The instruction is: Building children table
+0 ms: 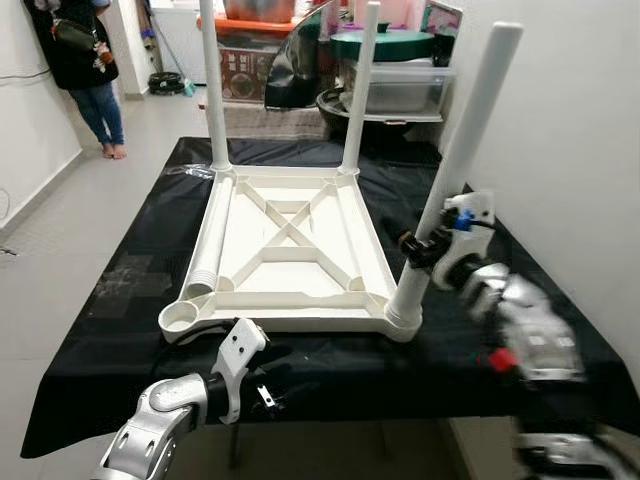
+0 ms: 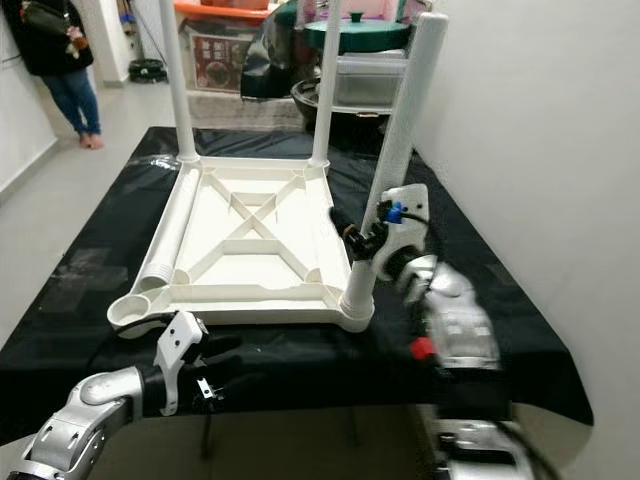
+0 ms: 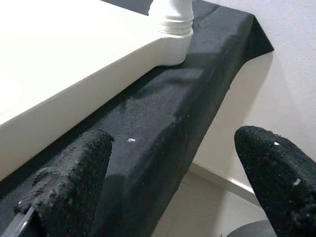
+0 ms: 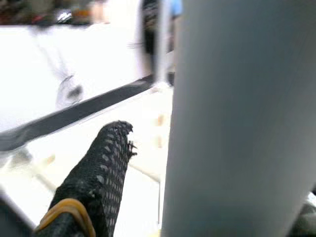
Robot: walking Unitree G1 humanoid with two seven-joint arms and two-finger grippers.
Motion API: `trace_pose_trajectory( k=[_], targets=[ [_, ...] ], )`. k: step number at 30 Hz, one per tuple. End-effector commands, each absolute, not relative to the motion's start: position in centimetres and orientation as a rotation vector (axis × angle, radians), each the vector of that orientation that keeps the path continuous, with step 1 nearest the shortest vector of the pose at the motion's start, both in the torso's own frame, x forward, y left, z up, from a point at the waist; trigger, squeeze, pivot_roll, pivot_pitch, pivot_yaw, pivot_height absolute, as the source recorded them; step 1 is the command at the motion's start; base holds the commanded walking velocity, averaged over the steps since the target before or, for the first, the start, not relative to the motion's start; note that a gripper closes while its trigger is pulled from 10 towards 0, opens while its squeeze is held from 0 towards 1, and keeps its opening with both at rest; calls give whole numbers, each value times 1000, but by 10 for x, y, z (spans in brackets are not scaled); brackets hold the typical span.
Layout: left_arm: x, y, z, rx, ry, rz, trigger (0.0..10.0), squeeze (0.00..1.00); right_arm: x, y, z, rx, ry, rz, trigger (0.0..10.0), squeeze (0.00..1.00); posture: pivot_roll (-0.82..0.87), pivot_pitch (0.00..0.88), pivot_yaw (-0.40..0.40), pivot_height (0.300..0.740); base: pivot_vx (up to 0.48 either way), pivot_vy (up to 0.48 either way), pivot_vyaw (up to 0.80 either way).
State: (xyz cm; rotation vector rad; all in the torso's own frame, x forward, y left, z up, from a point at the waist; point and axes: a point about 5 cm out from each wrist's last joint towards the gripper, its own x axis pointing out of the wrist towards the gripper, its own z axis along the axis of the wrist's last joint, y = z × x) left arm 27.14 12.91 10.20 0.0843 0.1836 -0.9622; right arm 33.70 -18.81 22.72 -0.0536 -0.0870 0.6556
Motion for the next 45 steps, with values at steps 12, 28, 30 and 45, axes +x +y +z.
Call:
trace_pose_trajectory(
  k=[12,28,30,45],
  targets=[
    [270,131,103,95,181,-963,10000,0,366,-203,181,133,151,90,0,0,44,0,-91,740,0,0,0],
    [272,130,106,97,173,-971,10000,0,354,-163,206,172,-9,310,10000,0,36,0,-83,740,0,0,0],
    [272,130,106,97,172,-971,10000,0,354,-169,212,150,-30,397,10000,0,35,0,-82,740,0,0,0],
    [270,134,108,101,170,-968,10000,0,355,-185,187,60,129,365,0,0,48,0,-83,740,0,0,0]
  ],
)
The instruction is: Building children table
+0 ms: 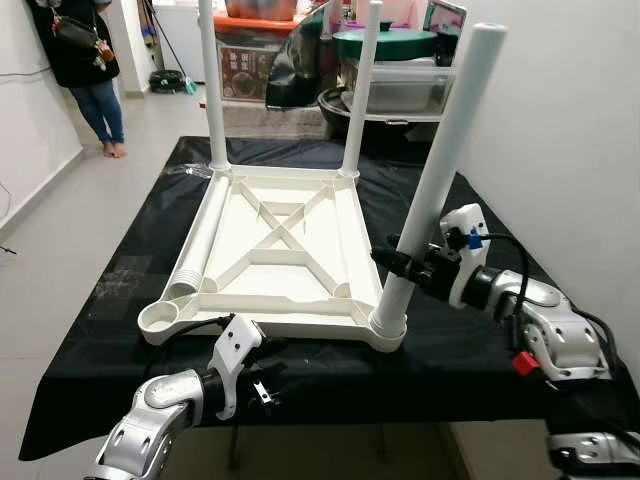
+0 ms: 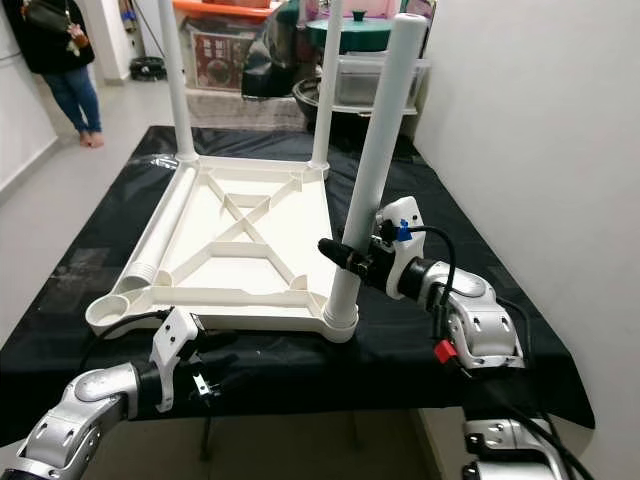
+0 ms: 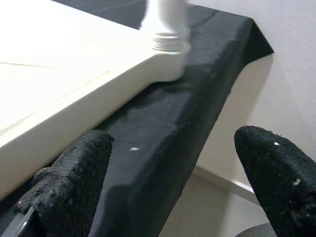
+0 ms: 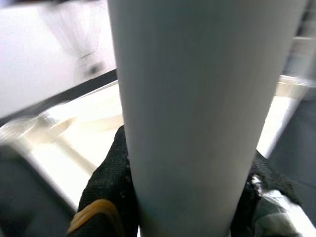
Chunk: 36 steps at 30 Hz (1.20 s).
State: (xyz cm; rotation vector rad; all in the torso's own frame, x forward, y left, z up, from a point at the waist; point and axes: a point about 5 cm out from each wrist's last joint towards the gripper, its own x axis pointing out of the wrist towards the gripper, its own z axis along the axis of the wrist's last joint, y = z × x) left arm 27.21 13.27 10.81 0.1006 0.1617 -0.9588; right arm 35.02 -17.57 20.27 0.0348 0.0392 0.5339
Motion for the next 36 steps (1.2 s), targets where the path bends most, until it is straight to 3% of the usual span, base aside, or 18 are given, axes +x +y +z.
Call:
trace_pose_trajectory(
  k=[1,2,3,5,6,8,11,12,16,17,20,21,22,25,29,30,31,36],
  targets=[
    [270,134,108,101,170,-968,10000,0,355,-185,187,60,129,365,0,0,48,0,-83,740,0,0,0],
    [270,134,108,102,171,-967,10000,0,357,-184,178,124,154,196,0,0,49,0,-83,740,0,0,0],
    [270,134,108,102,171,-967,10000,0,357,-184,178,124,154,196,0,0,49,0,-83,740,0,0,0],
    [270,133,108,102,172,-970,10000,0,347,-174,162,229,191,-76,0,0,51,0,-79,740,0,0,0],
    [270,133,108,102,172,-970,10000,0,347,-174,162,229,191,-76,0,0,51,0,-79,740,0,0,0],
    [269,132,108,102,173,-973,10000,0,330,-147,160,259,187,-103,0,0,50,0,-82,740,0,0,0],
    [269,132,108,100,172,-973,10000,0,329,-138,163,250,186,-49,0,0,50,0,-82,740,0,0,0],
    [270,131,108,99,171,-972,10000,0,333,-130,178,165,132,58,10000,0,43,0,-82,740,0,0,0],
    [270,130,108,99,170,-972,10000,0,337,-133,189,117,75,101,10000,0,42,0,-83,740,0,0,0],
    [271,130,108,98,168,-972,10000,0,342,-143,195,114,60,114,10000,1000,41,0,-85,740,0,0,0],
    [271,129,108,96,166,-972,10000,0,347,-153,202,118,46,111,10000,1000,42,0,-87,740,0,0,0],
    [271,129,108,96,165,-971,10000,0,351,-160,213,93,18,201,10000,0,39,0,-89,740,0,0,0],
    [271,129,108,96,165,-971,10000,0,351,-160,213,93,18,201,10000,0,39,0,-89,740,0,0,0],
    [271,130,108,95,164,-968,10000,0,345,-177,234,-27,-61,542,10000,0,38,0,-90,740,0,0,0],
    [272,129,108,94,162,-968,10000,0,336,-184,229,-49,-13,704,9686,0,38,0,-90,740,0,0,0],
    [272,129,107,94,161,-968,10000,0,331,-187,224,-71,21,773,6039,0,39,0,-94,740,0,0,0],
    [272,129,107,94,161,-968,10000,0,331,-190,219,-80,55,799,0,0,41,0,-93,740,0,0,0],
    [271,129,107,95,161,-970,10000,0,335,-194,210,-91,100,749,0,0,41,0,-90,740,0,0,0]
  ],
)
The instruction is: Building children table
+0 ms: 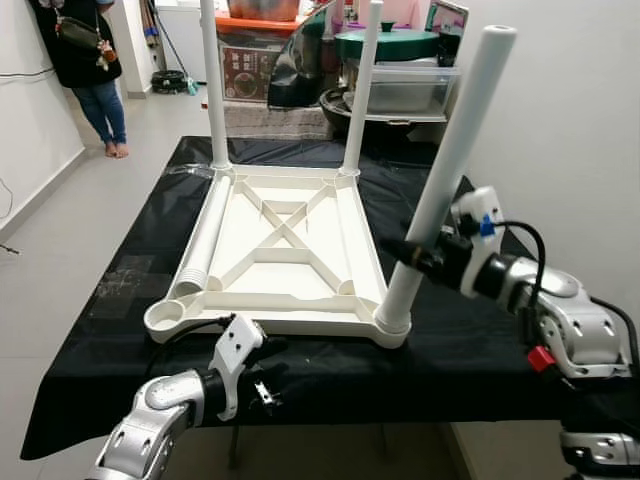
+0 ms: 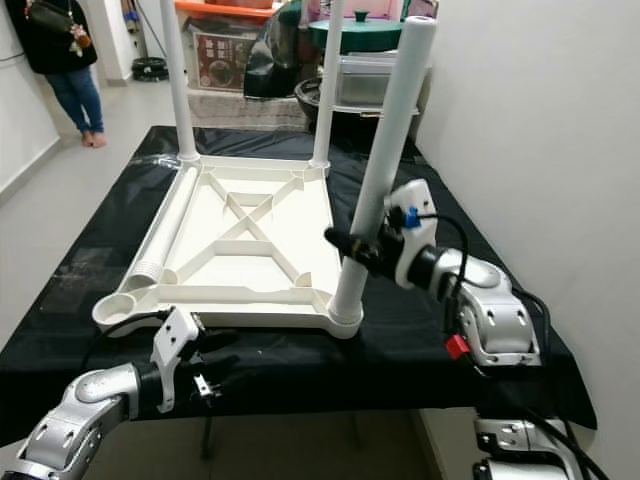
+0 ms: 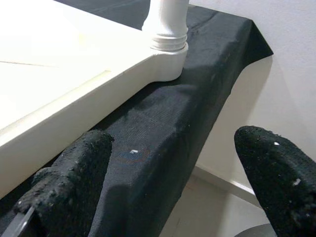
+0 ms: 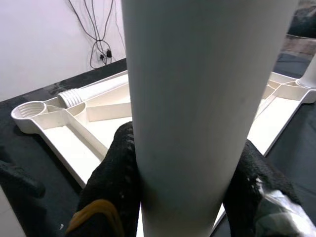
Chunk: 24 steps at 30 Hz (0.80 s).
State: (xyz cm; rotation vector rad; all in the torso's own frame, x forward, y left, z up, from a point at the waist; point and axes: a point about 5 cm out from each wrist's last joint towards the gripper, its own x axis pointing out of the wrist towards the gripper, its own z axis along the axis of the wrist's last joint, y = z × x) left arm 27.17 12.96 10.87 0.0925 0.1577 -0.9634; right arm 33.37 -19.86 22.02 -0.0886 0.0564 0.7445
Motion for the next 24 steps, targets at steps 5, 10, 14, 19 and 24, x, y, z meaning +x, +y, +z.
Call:
trace_pose_trajectory(
  k=[5,10,14,19,24],
  targets=[
    [271,129,107,97,163,-974,10000,0,363,-209,183,91,180,89,0,0,36,0,-84,740,0,0,0],
    [271,128,108,92,164,-977,10000,0,346,-188,161,204,182,-165,0,0,44,0,-85,740,0,0,0],
    [270,128,108,87,166,-979,10000,0,339,-176,158,216,183,-175,0,0,44,0,-84,740,0,0,0],
    [270,131,107,88,176,-977,10000,0,338,-161,188,143,40,23,10000,1000,33,0,-86,740,0,0,0],
    [271,128,108,82,170,-979,10000,0,352,-178,221,118,-49,324,10000,0,29,0,-85,740,0,0,0]
  ],
)
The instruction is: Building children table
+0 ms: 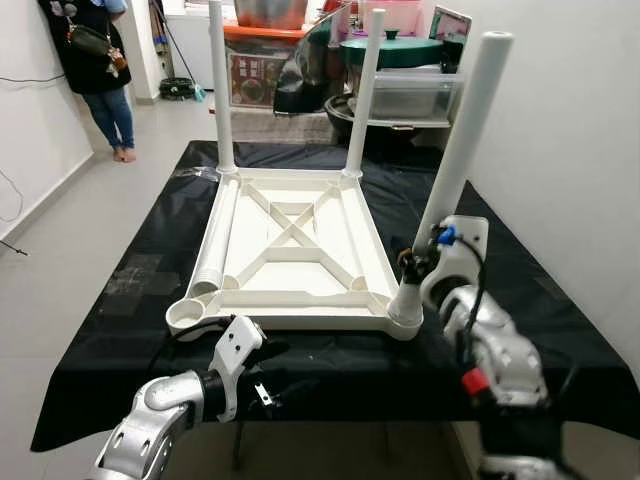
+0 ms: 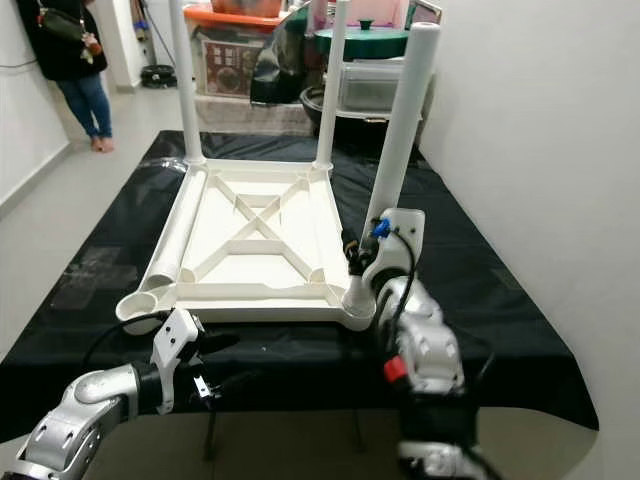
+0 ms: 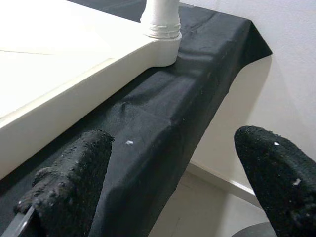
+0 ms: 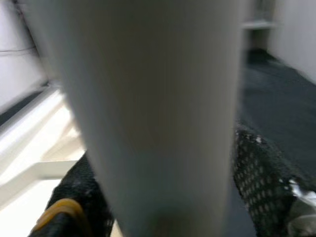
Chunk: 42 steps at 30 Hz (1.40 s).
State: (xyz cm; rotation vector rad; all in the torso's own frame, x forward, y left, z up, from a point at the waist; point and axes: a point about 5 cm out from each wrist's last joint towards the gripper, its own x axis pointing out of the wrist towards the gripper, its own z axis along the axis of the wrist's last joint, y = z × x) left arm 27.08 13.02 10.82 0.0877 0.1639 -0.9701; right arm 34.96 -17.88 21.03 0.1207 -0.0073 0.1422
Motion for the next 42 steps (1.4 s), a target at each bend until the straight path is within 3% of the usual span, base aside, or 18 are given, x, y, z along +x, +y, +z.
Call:
trace_pose_trajectory(
  k=[1,5,6,7,8,9,14,22,26,27,28,32,33,35,36,39,40,42],
  targets=[
    [271,128,107,82,171,-980,10000,0,352,-181,228,95,-73,405,10000,0,29,0,-85,740,0,0,0],
    [272,128,108,84,170,-980,10000,0,346,-188,231,24,-63,583,10000,0,32,0,-87,740,0,0,0],
    [272,128,108,85,168,-979,10000,0,343,-191,229,7,-49,657,4941,0,33,0,-89,740,0,0,0],
    [272,128,108,85,168,-979,10000,0,343,-191,229,7,-49,657,4941,0,33,0,-89,740,0,0,0],
    [273,128,108,86,167,-978,10000,0,341,-194,226,-3,-32,692,1294,0,35,0,-91,740,0,0,0],
    [273,128,108,85,165,-977,10000,0,339,-195,219,5,16,720,0,0,34,0,-92,740,0,0,0],
    [272,128,108,83,163,-973,10000,0,343,-193,193,-1,127,619,0,0,24,0,-87,740,0,0,0],
    [273,131,110,91,161,-973,10000,0,363,-211,188,93,92,-108,0,0,15,0,-78,740,0,0,0],
    [275,131,110,95,161,-973,10000,0,355,-199,190,139,60,-275,0,0,10,0,-69,740,0,0,0],
    [275,131,110,97,161,-974,10000,0,353,-191,192,152,53,-272,3569,0,10,0,-69,740,0,0,0],
    [274,130,110,99,163,-978,10000,0,353,-179,194,154,56,-237,10000,0,13,0,-67,740,0,0,0],
    [276,129,111,101,162,-978,10000,0,361,-172,200,142,49,-106,10000,0,11,0,-69,740,0,0,0],
    [276,130,111,101,160,-976,10000,0,363,-177,206,129,16,-35,10000,314,9,0,-71,740,0,0,0],
    [277,131,112,102,159,-974,10000,0,364,-180,209,119,-7,0,10000,314,9,0,-71,740,0,0,0],
    [277,131,111,101,160,-973,10000,0,365,-187,209,143,5,35,10000,1000,12,0,-69,740,0,0,0],
    [276,131,110,104,164,-975,10000,0,364,-191,211,120,33,182,10000,1000,13,0,-70,740,0,0,0],
    [276,131,110,104,164,-976,10000,0,359,-195,211,79,28,301,10000,0,23,0,-69,740,0,0,0],
    [277,131,111,104,163,-977,10000,0,353,-197,209,11,19,420,10000,0,27,0,-68,740,0,0,0]
  ],
)
